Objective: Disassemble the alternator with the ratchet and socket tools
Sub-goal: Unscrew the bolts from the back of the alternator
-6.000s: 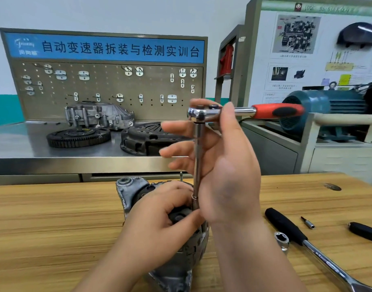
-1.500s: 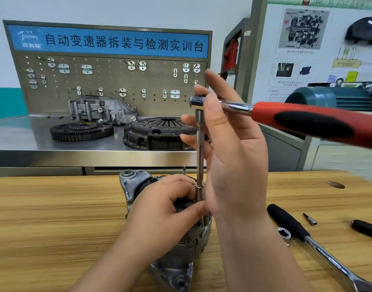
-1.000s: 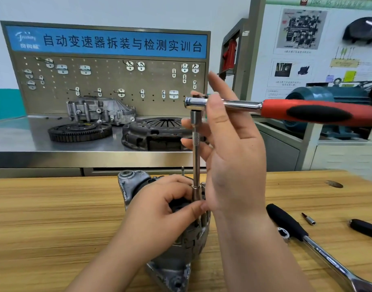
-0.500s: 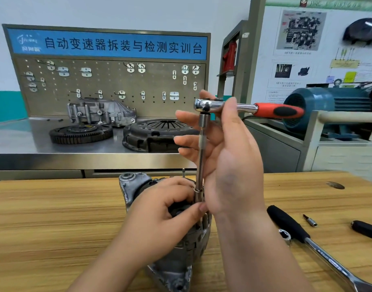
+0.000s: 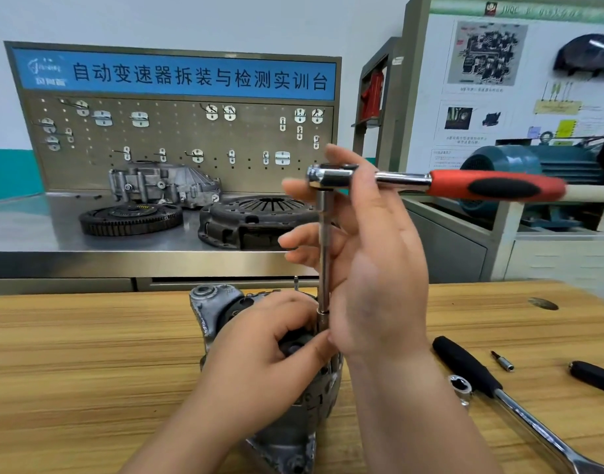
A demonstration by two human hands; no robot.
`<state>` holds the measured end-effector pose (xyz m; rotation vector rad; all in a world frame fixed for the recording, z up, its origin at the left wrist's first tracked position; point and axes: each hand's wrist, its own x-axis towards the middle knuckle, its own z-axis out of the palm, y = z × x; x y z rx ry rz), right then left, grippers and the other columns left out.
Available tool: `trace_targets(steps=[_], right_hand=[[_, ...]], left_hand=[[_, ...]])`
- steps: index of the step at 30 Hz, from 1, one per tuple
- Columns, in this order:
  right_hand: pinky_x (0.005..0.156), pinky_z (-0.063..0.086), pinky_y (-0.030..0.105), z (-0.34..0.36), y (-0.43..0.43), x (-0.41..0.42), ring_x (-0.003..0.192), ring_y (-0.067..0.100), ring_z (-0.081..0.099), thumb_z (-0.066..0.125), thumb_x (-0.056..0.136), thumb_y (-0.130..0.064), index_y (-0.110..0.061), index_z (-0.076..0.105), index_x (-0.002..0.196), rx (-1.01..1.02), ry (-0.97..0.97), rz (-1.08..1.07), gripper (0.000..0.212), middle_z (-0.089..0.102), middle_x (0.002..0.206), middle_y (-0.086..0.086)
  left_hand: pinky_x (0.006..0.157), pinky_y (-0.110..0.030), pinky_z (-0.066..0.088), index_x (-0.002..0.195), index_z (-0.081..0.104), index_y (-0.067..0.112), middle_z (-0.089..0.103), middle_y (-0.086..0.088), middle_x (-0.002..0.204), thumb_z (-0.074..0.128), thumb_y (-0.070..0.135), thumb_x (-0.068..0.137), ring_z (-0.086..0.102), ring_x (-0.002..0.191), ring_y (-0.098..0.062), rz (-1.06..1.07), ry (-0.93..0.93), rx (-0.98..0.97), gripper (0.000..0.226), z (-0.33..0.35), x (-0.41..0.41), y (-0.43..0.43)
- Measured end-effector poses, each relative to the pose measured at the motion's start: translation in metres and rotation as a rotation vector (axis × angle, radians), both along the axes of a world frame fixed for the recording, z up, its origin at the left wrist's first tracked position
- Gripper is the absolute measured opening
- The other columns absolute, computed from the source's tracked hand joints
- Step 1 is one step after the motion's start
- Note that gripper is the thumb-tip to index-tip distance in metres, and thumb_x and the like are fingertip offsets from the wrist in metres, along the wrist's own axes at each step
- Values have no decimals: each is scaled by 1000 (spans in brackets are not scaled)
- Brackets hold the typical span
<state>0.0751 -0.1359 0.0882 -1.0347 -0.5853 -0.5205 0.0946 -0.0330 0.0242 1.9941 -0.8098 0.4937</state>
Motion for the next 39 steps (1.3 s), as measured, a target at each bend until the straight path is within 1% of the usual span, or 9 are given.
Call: trace_targets(steps=[4,9,12,16,21,26,29,33,39], right_hand=[[49,49,23,1,-2,0,52,14,61,45,92,-48,-23,63,108,34,56,47,34,74,85,7],[55,50,21,1,1,-1,75,11,65,58,89,-27,-37,69,111,-42,-90,-159,26,70,92,-12],[58,51,20,3,1,-2,82,8,68,60,89,-27,-44,71,101,-106,-118,-167,24,70,104,-18],[53,52,22,1,2,0,67,14,68,49,93,-34,-36,68,106,-14,-47,-14,23,70,114,-3],[49,51,24,2,-3,0,53,14,64,40,85,-54,-23,61,112,39,70,96,47,75,97,6],[52,51,21,2,0,-1,71,13,67,55,90,-38,-35,68,113,7,2,-64,26,70,93,-6],[56,52,21,3,0,-2,80,11,67,58,88,-27,-37,69,112,-21,-59,-116,28,70,109,-8],[55,53,22,3,0,-2,75,14,68,50,91,-36,-32,65,113,30,-4,-10,27,70,115,-2],[50,52,22,3,-4,-1,66,18,68,41,80,-53,-20,61,115,64,94,87,52,75,96,6]], left_hand=[[82,-36,50,78,73,16,67,11,97,54,54,71,62,98,-9,-22,27,-13,43,1,1,2],[78,-41,51,80,70,7,69,5,89,55,57,67,63,91,-15,-9,38,-25,54,1,3,2],[77,-41,50,85,71,12,69,7,88,53,57,67,62,91,-14,21,22,-5,52,0,3,2],[79,-40,50,86,71,12,68,7,92,52,55,72,62,94,-14,15,0,9,48,-1,3,1],[84,-36,50,80,74,20,67,14,97,58,53,71,62,99,-8,-8,43,-16,38,1,0,1],[77,-36,50,72,69,17,68,14,89,65,43,71,62,90,-6,47,55,-14,26,2,-1,0],[77,-38,50,79,70,16,68,13,87,63,44,71,62,89,-8,61,49,6,30,2,-1,0],[78,-38,51,78,71,18,67,14,92,62,49,72,61,93,-7,47,29,2,33,1,-1,1],[83,-36,50,82,75,21,67,14,98,56,55,70,63,98,-8,-29,41,-38,40,0,0,2]])
